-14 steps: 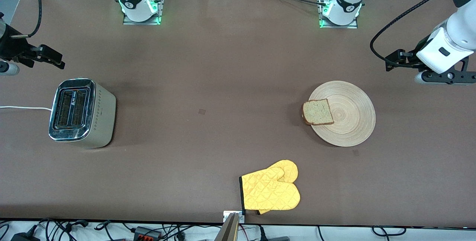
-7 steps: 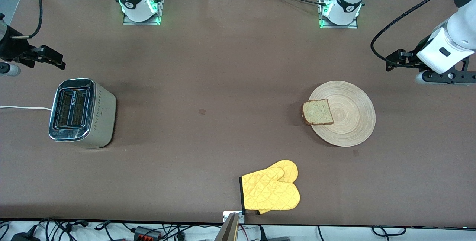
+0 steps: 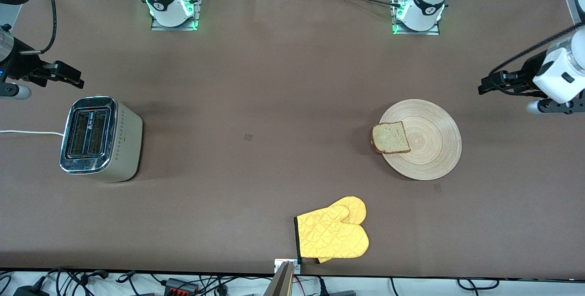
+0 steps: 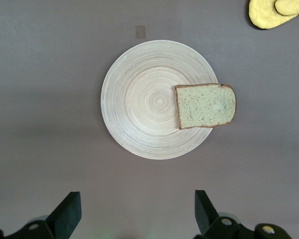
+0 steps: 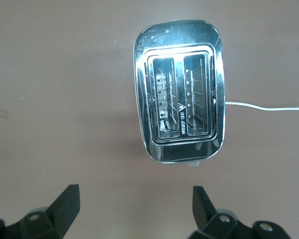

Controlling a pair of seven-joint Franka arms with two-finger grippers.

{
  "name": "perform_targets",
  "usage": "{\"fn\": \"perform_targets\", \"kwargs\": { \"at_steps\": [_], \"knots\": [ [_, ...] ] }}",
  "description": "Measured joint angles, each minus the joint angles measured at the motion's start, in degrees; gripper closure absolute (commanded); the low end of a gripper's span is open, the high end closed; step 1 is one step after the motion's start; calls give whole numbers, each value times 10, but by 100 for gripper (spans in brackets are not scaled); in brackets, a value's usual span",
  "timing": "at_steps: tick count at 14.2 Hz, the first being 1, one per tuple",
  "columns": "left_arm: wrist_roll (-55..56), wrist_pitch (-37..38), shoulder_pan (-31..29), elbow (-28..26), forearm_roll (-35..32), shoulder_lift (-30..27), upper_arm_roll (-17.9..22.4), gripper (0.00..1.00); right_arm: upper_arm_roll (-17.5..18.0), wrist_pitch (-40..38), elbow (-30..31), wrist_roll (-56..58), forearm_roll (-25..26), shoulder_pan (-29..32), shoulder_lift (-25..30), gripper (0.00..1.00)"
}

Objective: Move plate and put bread in toaster
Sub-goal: 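Reach the left gripper to the plate rim while the right gripper approaches the toaster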

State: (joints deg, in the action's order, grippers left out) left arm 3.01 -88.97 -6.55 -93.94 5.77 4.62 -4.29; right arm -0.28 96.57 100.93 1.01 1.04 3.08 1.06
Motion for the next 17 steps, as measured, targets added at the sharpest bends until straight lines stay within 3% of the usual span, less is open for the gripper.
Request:
{"fn": "perform_targets", "kwargs": {
  "at_steps": [5, 9, 17],
  "knots": [
    [-6, -1, -90, -3, 82, 63, 2, 0, 5, 3, -12, 1, 0, -13, -22, 0],
    [-145, -3, -137, -4, 113, 141, 3, 0, 7, 3, -15, 0, 0, -24, -27, 0],
    [-278, -37, -199, -5, 191, 290, 3, 0, 7, 4, -39, 0, 0, -48, -64, 0]
  ]
}}
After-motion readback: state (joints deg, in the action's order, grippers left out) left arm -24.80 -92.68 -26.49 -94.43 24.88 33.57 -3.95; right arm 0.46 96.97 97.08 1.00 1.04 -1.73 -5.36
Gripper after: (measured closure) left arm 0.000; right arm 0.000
